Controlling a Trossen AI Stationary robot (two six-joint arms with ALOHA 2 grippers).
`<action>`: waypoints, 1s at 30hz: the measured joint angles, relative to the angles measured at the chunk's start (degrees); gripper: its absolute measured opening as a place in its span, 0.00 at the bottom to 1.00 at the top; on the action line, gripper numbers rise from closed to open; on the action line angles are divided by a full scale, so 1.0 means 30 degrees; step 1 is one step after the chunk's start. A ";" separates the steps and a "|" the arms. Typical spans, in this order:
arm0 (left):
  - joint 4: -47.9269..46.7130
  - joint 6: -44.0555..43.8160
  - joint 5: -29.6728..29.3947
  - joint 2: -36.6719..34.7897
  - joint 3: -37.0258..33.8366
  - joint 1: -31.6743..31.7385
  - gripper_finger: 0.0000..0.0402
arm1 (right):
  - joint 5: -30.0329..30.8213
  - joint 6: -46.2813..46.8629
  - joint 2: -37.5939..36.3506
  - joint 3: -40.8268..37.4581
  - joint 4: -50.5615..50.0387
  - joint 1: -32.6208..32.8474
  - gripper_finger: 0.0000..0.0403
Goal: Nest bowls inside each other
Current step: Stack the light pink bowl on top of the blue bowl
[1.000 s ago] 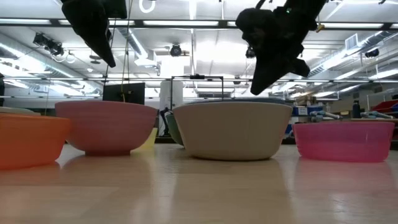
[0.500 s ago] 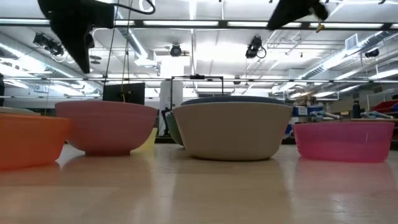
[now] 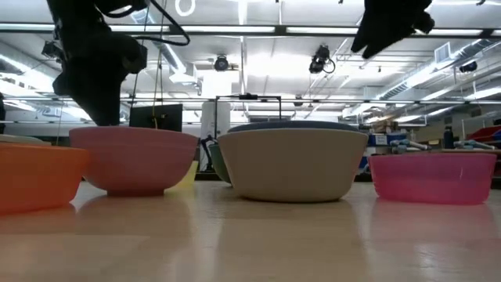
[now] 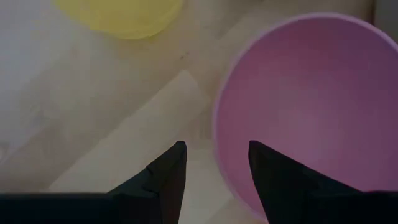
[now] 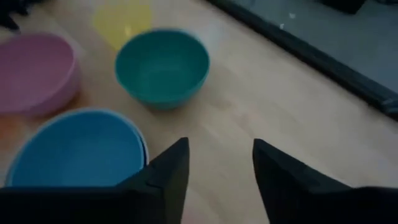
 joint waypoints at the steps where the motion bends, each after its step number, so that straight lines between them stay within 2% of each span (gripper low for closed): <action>1: -0.0017 -0.0188 0.0194 0.0258 0.0006 0.0000 0.45 | -0.0293 0.0064 0.0260 0.0000 0.0000 -0.0067 0.44; 8: -0.0205 -0.0282 0.0516 0.2208 -0.0001 0.0000 0.45 | -0.1246 0.0259 0.1738 0.0000 -0.0011 -0.0503 0.52; 20: 0.1389 0.1087 0.0358 0.4555 -0.0001 0.0000 0.44 | -0.1041 0.0230 0.2255 0.0000 -0.0015 -0.0654 0.50; 25: 0.1756 0.1639 0.0356 0.4795 -0.0001 0.0022 0.33 | -0.1017 0.0086 0.2255 0.0000 -0.0017 -0.0653 0.49; 30: 0.2016 0.2273 0.0347 0.4770 0.0004 0.0029 0.09 | -0.0397 0.0062 0.2255 0.0000 -0.0015 -0.0653 0.48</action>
